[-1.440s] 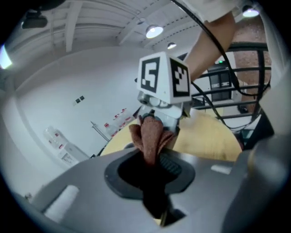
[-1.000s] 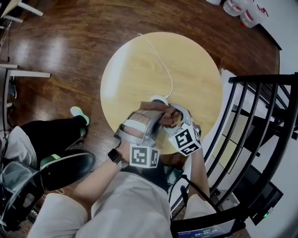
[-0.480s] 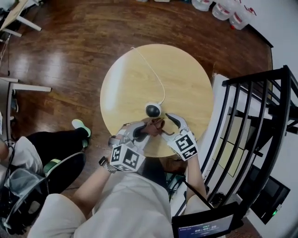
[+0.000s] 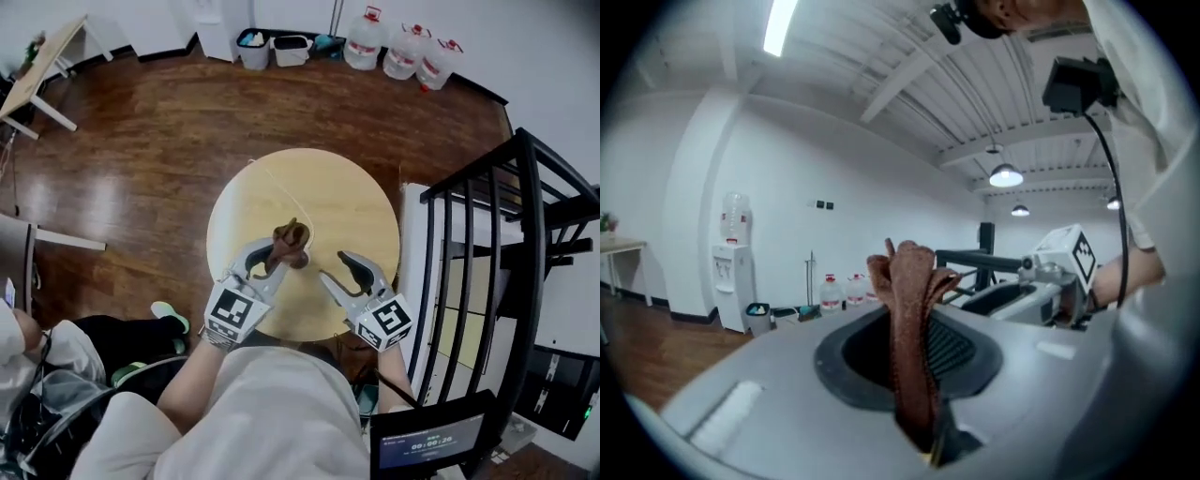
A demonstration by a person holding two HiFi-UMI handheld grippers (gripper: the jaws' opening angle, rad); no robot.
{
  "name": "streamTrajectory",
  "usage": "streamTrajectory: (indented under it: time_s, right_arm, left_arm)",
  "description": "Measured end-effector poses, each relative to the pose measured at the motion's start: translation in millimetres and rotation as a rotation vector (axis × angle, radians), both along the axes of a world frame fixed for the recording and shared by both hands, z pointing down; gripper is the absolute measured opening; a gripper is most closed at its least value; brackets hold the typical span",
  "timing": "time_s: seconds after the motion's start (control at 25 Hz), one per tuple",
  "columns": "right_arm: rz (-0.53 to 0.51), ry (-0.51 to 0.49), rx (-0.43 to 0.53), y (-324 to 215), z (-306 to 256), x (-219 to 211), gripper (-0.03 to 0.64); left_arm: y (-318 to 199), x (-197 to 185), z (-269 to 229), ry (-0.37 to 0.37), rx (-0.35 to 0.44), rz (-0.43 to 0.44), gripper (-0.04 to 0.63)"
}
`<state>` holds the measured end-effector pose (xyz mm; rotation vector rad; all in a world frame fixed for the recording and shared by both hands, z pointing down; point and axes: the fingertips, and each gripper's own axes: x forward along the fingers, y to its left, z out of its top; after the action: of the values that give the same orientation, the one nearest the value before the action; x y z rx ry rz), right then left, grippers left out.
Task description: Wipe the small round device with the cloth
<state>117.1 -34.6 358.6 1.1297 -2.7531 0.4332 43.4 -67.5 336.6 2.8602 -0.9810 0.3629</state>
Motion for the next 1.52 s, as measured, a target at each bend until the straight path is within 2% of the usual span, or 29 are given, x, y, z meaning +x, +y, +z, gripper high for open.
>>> streamTrajectory:
  time_s: [0.2, 0.28, 0.48, 0.6, 0.68, 0.84, 1.04, 1.16, 1.32, 1.52]
  right_arm:
    - [0.099, -0.014, 0.127, -4.4, -61.0, 19.0, 0.09]
    - [0.132, -0.013, 0.162, -5.4, -77.6, 22.5, 0.089]
    - [0.248, -0.006, 0.217, -6.0, -107.7, 46.8, 0.078]
    - [0.299, 0.014, 0.24, -5.0, -129.3, 63.3, 0.058]
    - [0.354, 0.04, 0.254, -2.5, -142.9, 78.6, 0.006]
    - [0.418, 0.037, 0.28, 4.4, -157.8, 92.2, 0.003]
    - [0.473, 0.056, 0.196, 6.3, -143.5, 90.8, 0.003]
    - [0.492, 0.043, 0.168, 5.2, -160.4, 80.7, 0.003]
    - [0.51, 0.031, 0.123, 7.5, -174.0, 75.1, 0.003]
    - [0.5, 0.037, 0.139, 21.7, -174.4, 78.0, 0.003]
  left_arm:
    - [-16.8, 11.9, -58.0, 0.106, 0.04, -0.02, 0.071]
    - [-17.1, 12.3, -78.3, 0.134, 0.059, -0.01, 0.071]
    - [-12.7, 15.9, -110.2, 0.256, 0.057, 0.041, 0.071]
    - [-11.9, 17.8, -119.4, 0.22, 0.08, 0.039, 0.071]
    - [-10.5, 21.6, -119.8, 0.187, 0.093, 0.041, 0.071]
    - [-3.3, 17.2, -115.5, 0.184, 0.107, 0.037, 0.071]
    - [1.7, 4.4, -109.6, 0.168, 0.101, 0.031, 0.071]
    - [-3.4, -8.9, -124.9, 0.166, 0.117, 0.055, 0.071]
    - [-3.3, -20.4, -138.4, 0.217, 0.094, 0.057, 0.069]
    - [16.3, -14.2, -137.3, 0.273, 0.08, 0.032, 0.067]
